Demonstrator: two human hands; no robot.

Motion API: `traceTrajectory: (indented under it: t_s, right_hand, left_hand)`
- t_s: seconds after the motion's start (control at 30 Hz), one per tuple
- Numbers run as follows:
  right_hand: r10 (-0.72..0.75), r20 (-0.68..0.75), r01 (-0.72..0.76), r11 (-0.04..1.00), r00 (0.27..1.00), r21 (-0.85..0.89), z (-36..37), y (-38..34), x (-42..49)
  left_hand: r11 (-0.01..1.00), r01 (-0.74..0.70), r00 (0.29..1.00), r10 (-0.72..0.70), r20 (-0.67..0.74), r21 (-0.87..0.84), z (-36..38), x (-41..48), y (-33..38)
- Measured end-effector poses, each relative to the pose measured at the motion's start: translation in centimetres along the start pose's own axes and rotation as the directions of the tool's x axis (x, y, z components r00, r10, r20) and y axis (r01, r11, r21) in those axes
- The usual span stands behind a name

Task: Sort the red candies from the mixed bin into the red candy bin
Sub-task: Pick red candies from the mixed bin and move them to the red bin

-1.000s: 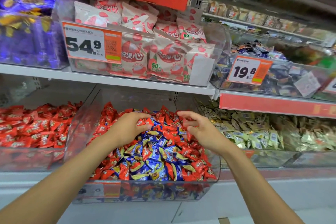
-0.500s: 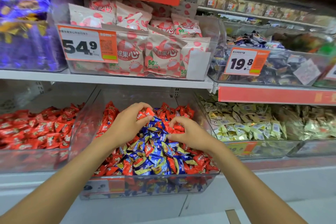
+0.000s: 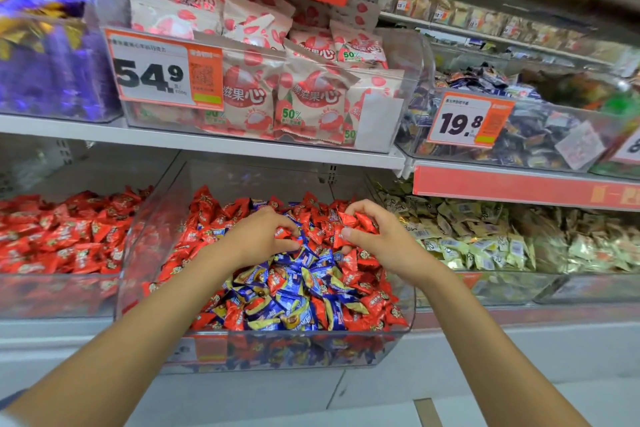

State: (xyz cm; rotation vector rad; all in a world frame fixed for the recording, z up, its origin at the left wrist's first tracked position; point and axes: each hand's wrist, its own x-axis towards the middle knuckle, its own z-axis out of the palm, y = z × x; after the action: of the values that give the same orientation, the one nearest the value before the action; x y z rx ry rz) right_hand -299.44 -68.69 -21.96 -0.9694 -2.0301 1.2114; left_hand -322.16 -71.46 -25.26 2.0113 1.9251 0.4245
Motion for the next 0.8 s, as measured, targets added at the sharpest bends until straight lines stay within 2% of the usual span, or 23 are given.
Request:
traceTrajectory:
  t_s: [0.17, 0.33, 0.47, 0.6, 0.8]
  right_hand:
    - [0.001, 0.002, -0.001, 1.0, 1.0, -0.003, 0.2, 0.0, -0.1]
    - [-0.067, -0.049, 0.065, 0.997, 0.997, -0.04, 0.5, 0.0, -0.2]
    - [-0.094, -0.107, 0.089, 0.995, 0.99, -0.049, 0.8, -0.4, -0.2]
    - [-0.089, -0.057, 0.08, 0.986, 0.994, -0.145, 1.7, -1.4, 0.0]
    - [-0.124, 0.003, 0.124, 0.988, 0.992, -0.092, 5.2, -3.2, 0.2]
  left_hand:
    - [0.99, -0.068, 0.997, 0.061, -0.057, -0.123, -0.2, -0.3, -0.7]
    - [0.938, -0.151, 0.969, 0.079, -0.232, -0.311, -0.5, -1.6, -0.3]
    - [0.942, -0.181, 0.926, 0.067, -0.373, -0.281, -1.3, -2.7, 0.0]
    - [0.95, -0.167, 0.924, 0.058, -0.377, -0.263, -2.2, -4.1, 0.1]
    - [0.931, -0.185, 0.88, 0.013, -0.475, -0.316, -4.7, -8.4, -1.5]
